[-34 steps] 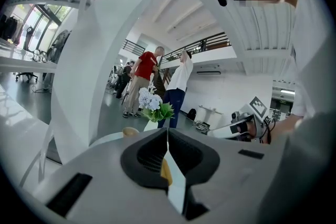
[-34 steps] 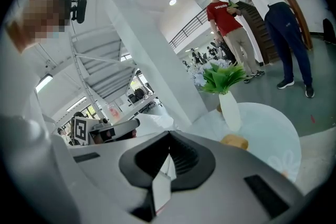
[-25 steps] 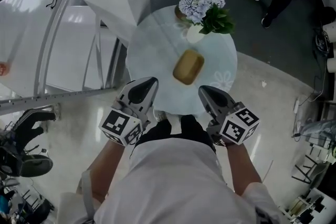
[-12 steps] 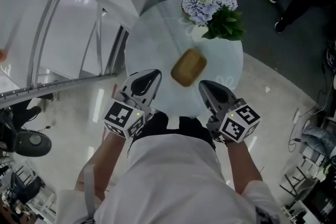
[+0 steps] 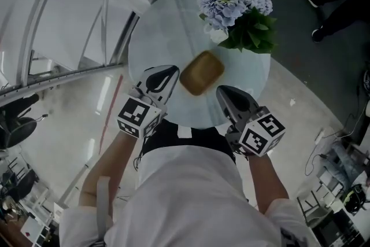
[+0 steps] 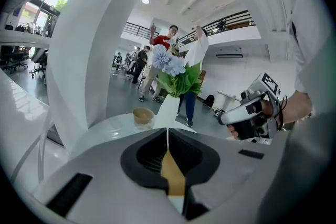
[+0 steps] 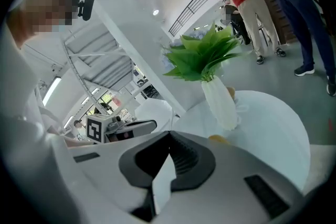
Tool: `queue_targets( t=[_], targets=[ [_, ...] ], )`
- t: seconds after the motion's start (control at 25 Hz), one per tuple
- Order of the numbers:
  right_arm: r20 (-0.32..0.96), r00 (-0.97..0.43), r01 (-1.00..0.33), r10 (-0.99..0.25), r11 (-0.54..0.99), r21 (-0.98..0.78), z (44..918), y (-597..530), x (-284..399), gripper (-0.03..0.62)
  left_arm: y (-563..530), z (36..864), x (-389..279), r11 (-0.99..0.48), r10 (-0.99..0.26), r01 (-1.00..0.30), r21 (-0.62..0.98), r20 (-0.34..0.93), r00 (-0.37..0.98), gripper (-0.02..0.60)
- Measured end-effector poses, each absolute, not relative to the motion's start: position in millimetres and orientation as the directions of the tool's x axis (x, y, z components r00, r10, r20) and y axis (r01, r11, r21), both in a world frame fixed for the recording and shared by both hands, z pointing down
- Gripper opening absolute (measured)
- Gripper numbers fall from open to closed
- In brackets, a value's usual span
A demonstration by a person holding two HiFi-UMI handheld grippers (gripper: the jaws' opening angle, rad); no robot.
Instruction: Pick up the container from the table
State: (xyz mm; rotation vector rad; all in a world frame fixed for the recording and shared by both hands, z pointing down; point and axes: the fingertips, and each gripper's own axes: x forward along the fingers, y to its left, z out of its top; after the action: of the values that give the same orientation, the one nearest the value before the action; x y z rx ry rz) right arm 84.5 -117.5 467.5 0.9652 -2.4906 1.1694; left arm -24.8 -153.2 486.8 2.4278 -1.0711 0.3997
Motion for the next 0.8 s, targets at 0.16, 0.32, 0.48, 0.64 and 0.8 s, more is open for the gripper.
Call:
queue_targets(
  t=[0.16, 0.32, 0.48, 0.64, 0.8],
  targets=[
    [0.462, -0.766, -0.640, -0.446, 0.464, -0.613, 477.6, -122.2, 89.6, 0.021, -160.3, 505.8, -16.9, -0.591, -0.613, -0.758, 0.277, 0.456, 0.645, 0.023],
    [0.472, -0.770, -0.637, -0.429, 0.466, -0.614, 485.0, -126.7, 95.7, 0.021, -165.6, 526.5, -12.2, -0.585, -0.601, -0.763, 0.275, 0.485, 0.635, 0.023],
    [0.486, -0.769, -0.639, -0.416, 0.457, -0.619, 496.3, -127.8, 103.7, 0.021, -169.6, 546.9, -8.9, -0.585, -0.588, -0.765, 0.269, 0.509, 0.629, 0.025],
    [0.502, -0.769, -0.639, -0.396, 0.454, -0.621, 509.2, -127.3, 106.7, 0.021, -172.8, 565.9, -6.3, -0.584, -0.572, -0.765, 0.274, 0.529, 0.626, 0.025],
    [0.509, -0.769, -0.639, -0.387, 0.450, -0.623, 517.9, -126.1, 108.4, 0.021, -174.1, 584.9, -2.2, -0.592, -0.550, -0.757, 0.276, 0.549, 0.630, 0.037]
  ],
)
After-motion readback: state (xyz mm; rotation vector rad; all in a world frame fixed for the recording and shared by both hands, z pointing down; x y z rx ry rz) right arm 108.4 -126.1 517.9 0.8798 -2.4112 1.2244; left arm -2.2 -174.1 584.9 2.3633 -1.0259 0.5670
